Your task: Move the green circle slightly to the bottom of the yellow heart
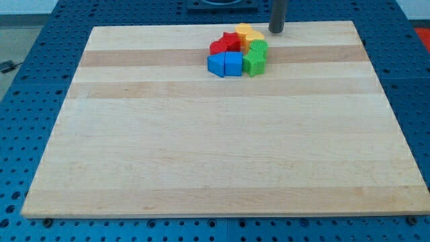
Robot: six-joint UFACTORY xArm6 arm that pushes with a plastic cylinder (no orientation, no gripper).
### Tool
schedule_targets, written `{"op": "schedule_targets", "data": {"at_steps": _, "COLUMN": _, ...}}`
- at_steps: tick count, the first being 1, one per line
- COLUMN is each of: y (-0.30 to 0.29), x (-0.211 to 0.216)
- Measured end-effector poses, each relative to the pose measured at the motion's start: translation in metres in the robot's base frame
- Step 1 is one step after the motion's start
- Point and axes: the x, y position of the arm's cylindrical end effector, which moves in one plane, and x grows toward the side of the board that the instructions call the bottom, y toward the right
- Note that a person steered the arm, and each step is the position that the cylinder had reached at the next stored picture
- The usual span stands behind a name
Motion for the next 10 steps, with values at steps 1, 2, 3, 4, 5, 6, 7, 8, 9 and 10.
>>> {"op": "schedule_targets", "data": {"at_steps": 1, "y": 0.000, "x": 0.004}}
{"op": "schedule_targets", "data": {"at_steps": 2, "y": 0.000, "x": 0.005}}
{"op": "schedule_targets", "data": {"at_steps": 3, "y": 0.002, "x": 0.006}}
{"op": "schedule_targets", "data": {"at_steps": 4, "y": 0.002, "x": 0.006}}
{"op": "schedule_targets", "data": {"at_steps": 5, "y": 0.003, "x": 0.006}}
{"op": "schedule_targets", "data": {"at_steps": 6, "y": 0.007, "x": 0.007}}
{"op": "schedule_targets", "data": {"at_steps": 7, "y": 0.008, "x": 0.016}}
{"op": "schedule_targets", "data": {"at_steps": 8, "y": 0.008, "x": 0.037}}
{"op": "schedule_targets", "data": {"at_steps": 9, "y": 0.008, "x": 0.066}}
{"op": "schedule_targets", "data": {"at_steps": 10, "y": 0.008, "x": 0.091}}
